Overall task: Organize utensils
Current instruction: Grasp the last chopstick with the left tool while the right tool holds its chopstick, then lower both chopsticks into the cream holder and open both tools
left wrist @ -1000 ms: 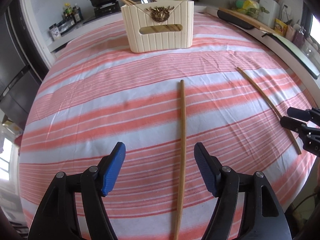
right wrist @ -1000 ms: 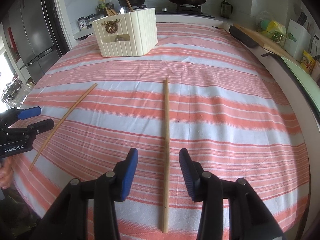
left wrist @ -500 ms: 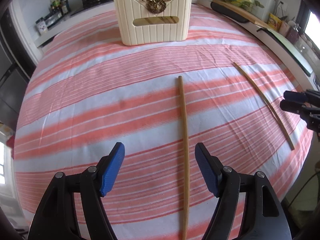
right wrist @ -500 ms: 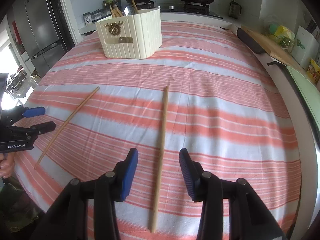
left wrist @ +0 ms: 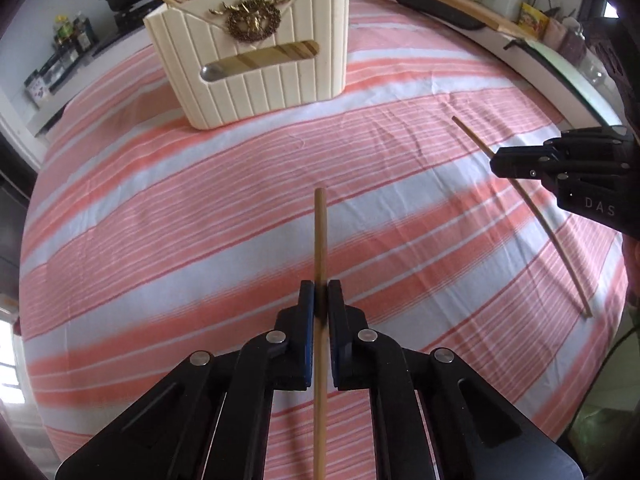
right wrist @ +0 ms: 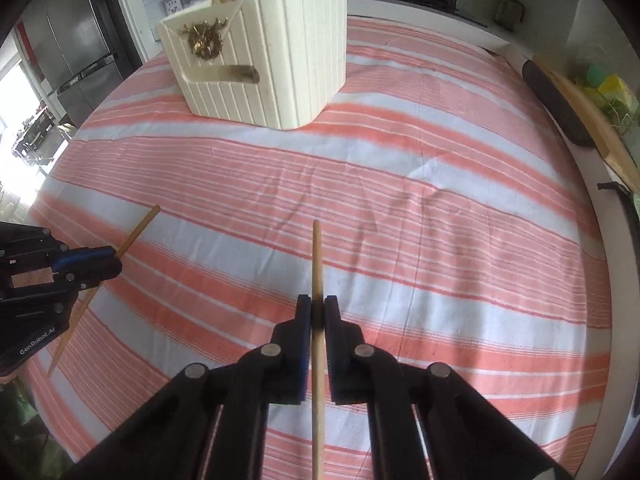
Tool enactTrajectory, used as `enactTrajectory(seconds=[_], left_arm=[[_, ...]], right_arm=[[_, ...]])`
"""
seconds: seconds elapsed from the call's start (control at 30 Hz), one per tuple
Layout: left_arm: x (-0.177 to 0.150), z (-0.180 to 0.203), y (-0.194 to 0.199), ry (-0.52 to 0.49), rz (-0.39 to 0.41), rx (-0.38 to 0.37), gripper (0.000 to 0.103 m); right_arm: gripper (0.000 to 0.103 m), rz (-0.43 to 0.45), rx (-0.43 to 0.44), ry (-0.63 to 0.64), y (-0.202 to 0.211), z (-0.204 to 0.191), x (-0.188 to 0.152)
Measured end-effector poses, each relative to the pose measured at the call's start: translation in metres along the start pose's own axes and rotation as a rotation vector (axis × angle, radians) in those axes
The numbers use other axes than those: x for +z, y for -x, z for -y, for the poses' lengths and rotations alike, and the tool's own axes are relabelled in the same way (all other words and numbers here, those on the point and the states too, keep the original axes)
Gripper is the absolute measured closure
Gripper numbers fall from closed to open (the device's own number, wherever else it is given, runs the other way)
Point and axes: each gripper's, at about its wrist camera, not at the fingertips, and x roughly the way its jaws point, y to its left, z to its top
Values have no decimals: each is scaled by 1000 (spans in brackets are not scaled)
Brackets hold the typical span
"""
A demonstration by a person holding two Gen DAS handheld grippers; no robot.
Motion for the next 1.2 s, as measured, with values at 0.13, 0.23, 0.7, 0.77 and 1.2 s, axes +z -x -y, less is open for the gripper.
enactTrajectory(seconds=[0.13, 0.23, 0.7, 0.77, 1.2], left_arm=[[8, -10, 54, 26, 152, -14, 98], [16, -19, 100, 37, 268, -25, 99], [181, -94, 215, 153, 662, 13, 99], [202, -105, 198, 170, 623, 8, 99], [221, -132, 44, 280, 340, 66, 48]], right_arm=[[96, 154, 56, -35, 58, 2, 9], [96, 276, 75, -27, 103, -1, 18], [96, 738, 75, 3, 217, -20, 184], [96, 712, 66, 19, 204, -23, 209], [83, 284, 135, -21, 15, -13, 255]])
